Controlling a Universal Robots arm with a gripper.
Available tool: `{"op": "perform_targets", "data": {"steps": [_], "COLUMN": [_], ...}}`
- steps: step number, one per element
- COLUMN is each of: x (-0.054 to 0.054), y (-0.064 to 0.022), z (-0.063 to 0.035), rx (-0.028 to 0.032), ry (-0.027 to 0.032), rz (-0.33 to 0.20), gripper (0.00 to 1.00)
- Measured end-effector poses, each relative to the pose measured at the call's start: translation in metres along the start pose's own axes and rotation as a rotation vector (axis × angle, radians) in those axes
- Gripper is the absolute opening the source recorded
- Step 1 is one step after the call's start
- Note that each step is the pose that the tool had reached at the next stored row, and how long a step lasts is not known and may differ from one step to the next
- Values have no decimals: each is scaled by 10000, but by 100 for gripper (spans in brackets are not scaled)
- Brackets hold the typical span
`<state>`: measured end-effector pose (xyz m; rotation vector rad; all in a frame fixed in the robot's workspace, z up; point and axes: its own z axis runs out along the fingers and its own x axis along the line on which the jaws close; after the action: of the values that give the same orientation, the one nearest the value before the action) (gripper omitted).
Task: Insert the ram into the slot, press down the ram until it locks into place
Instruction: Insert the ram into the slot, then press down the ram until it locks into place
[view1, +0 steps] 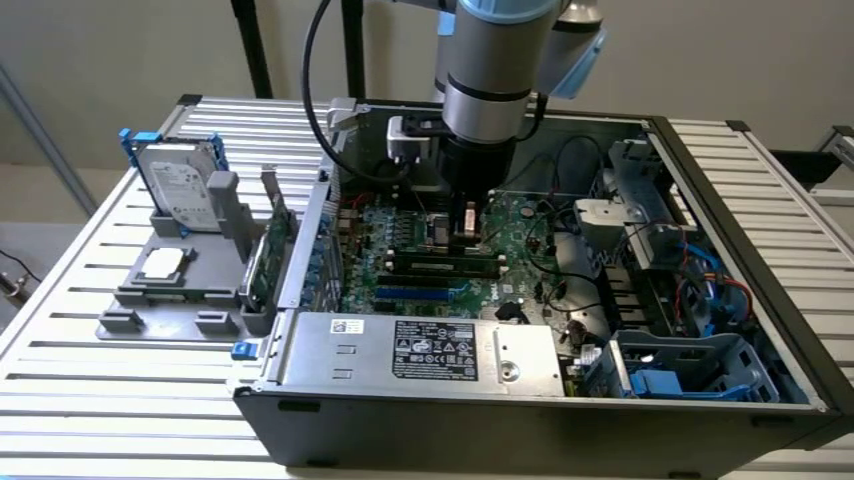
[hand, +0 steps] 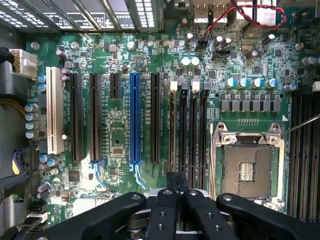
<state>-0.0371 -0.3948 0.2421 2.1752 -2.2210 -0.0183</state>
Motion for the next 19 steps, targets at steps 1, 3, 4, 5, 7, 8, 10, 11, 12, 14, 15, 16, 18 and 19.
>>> {"op": "perform_targets", "data": {"steps": [1,3,4,5,7,8,10,11,12,14,15,16,18,19], "x": [0,0,0,0,0,0,0,-1,-2,-4,-6,-7,-8,-9], "y": [4,10,11,11,12,12,12,12,12,10,10,10,10,9], "z": [0,-1,-1,-1,0,-1,0,0,2,12,18,26,43,53], "rx": [-1,-2,-3,-2,-2,-2,-2,-2,-2,-1,-2,-2,-3,-2], "ry": [-4,-6,-6,-6,-7,-7,-7,-8,-7,-8,-7,-6,-6,-7], "rz": [-1,-1,-1,-1,0,-1,0,0,-1,-1,0,0,-1,-1], "gripper": [11,11,11,11,11,11,11,11,11,11,11,11,11,11]}}
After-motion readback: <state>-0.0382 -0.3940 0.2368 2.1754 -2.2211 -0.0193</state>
